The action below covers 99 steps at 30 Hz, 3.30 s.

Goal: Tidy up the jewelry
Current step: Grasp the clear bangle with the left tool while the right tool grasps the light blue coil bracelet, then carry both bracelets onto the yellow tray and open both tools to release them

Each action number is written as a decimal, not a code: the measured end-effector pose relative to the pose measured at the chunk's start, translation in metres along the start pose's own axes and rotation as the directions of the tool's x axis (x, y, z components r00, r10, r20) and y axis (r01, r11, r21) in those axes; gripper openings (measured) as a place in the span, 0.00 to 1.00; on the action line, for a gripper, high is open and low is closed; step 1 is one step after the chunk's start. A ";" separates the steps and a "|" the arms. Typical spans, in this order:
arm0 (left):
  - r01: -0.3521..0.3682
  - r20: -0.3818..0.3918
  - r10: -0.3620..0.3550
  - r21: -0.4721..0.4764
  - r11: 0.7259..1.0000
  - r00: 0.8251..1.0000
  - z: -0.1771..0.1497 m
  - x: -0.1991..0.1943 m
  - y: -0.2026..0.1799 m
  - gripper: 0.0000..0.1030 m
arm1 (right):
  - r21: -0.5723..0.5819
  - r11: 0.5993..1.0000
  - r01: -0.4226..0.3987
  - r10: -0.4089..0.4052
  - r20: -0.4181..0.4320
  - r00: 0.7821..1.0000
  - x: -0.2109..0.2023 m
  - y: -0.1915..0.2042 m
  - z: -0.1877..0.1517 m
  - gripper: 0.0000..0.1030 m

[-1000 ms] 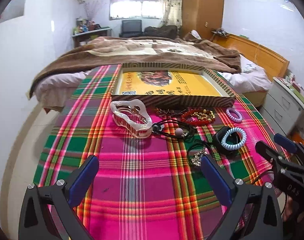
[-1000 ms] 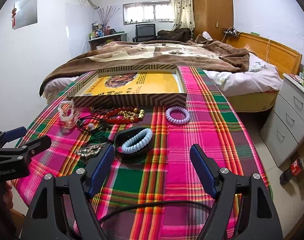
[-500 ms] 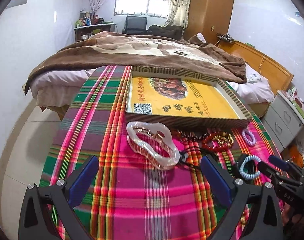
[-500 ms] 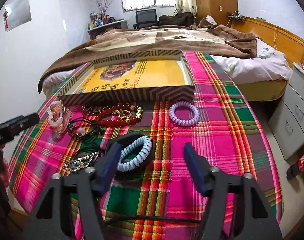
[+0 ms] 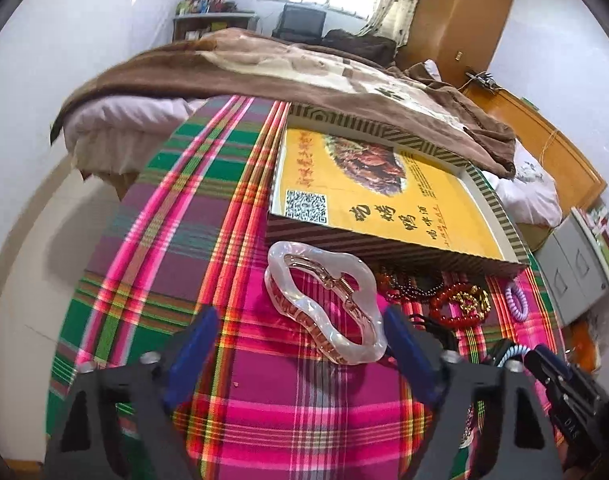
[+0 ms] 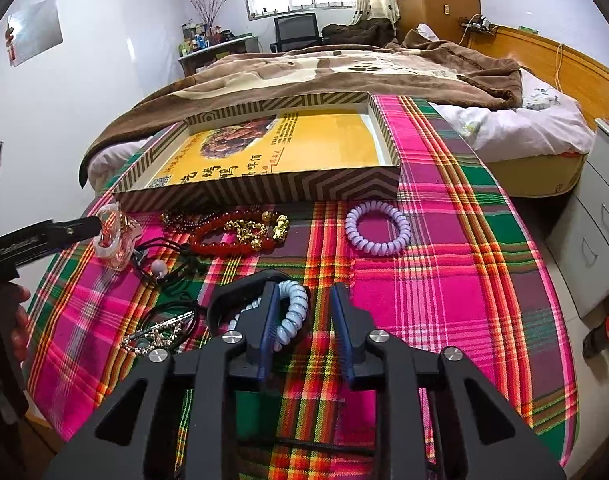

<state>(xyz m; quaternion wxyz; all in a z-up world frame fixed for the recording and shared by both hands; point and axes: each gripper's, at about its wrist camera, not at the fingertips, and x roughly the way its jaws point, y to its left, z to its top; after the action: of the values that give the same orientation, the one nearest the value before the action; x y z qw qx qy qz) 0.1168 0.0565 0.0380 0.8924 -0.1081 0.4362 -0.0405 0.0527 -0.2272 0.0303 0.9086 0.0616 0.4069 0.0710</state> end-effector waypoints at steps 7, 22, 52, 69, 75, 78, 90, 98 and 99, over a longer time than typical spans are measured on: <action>0.025 -0.004 -0.025 0.008 1.000 1.000 0.000 0.007 -0.002 0.26 | 0.026 0.999 -0.044 0.044 0.011 0.999 -0.004 -0.004 0.002 0.10; 0.063 0.028 -0.064 0.031 0.998 0.998 0.006 -0.008 -0.005 0.07 | 0.034 0.997 -0.073 0.070 0.077 0.995 -0.027 -0.006 0.013 0.09; 0.027 -0.026 -0.026 0.055 0.998 0.999 0.016 -0.004 -0.008 0.12 | 0.030 0.996 -0.086 0.081 0.140 0.987 -0.050 -0.011 0.041 0.09; 0.105 -0.010 -0.104 0.112 0.988 0.994 0.116 0.021 -0.025 0.12 | 0.017 0.985 -0.172 0.170 0.087 0.982 0.000 -0.005 0.158 0.09; 0.107 -0.056 -0.101 0.115 0.988 0.993 0.142 0.068 -0.026 0.12 | 0.016 0.987 -0.162 0.162 0.005 0.987 0.052 -0.002 0.189 0.09; 0.101 -0.085 -0.093 0.096 0.990 0.992 0.150 0.092 -0.022 0.12 | 0.021 0.987 -0.161 0.161 -0.042 0.986 0.082 -0.004 0.197 0.09; 0.092 -0.132 -0.083 0.065 0.994 0.988 0.174 0.149 -0.016 0.12 | 0.026 0.994 -0.109 0.112 -0.184 0.977 0.175 -0.004 0.220 0.09; 0.056 -0.145 -0.046 0.069 0.996 0.988 0.178 0.166 -0.018 0.13 | -0.021 0.999 -0.048 0.043 -0.202 0.978 0.193 0.002 0.227 0.09; 0.053 -0.147 -0.042 0.069 0.996 0.988 0.178 0.167 -0.018 0.13 | -0.026 0.999 -0.045 0.039 -0.203 0.978 0.194 0.002 0.227 0.09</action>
<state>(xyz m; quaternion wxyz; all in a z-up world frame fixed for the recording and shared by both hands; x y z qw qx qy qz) 0.3598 0.0389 0.0199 0.8605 -0.0826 0.4955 -0.0855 0.3500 -0.2029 0.0384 0.8616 0.0487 0.4949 0.1022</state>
